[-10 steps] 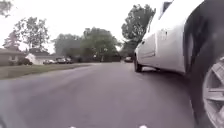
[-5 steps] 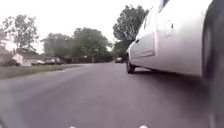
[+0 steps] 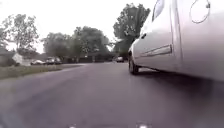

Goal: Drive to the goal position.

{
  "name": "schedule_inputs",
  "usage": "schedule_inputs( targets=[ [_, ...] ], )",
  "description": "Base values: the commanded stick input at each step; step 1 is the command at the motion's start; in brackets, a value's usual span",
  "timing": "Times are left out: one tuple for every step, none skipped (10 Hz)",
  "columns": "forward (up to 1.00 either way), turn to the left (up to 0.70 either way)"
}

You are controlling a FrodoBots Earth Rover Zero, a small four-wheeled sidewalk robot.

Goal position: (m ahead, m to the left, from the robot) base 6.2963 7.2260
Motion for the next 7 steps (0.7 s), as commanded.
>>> schedule_inputs(
  targets=[
    [1.0,0.0],
    [1.0,0.0],
    [1.0,0.0],
    [1.0,0.0],
    [1.0,0.0],
    [1.0,0.02],
    [1.0,0.11]
  ],
)
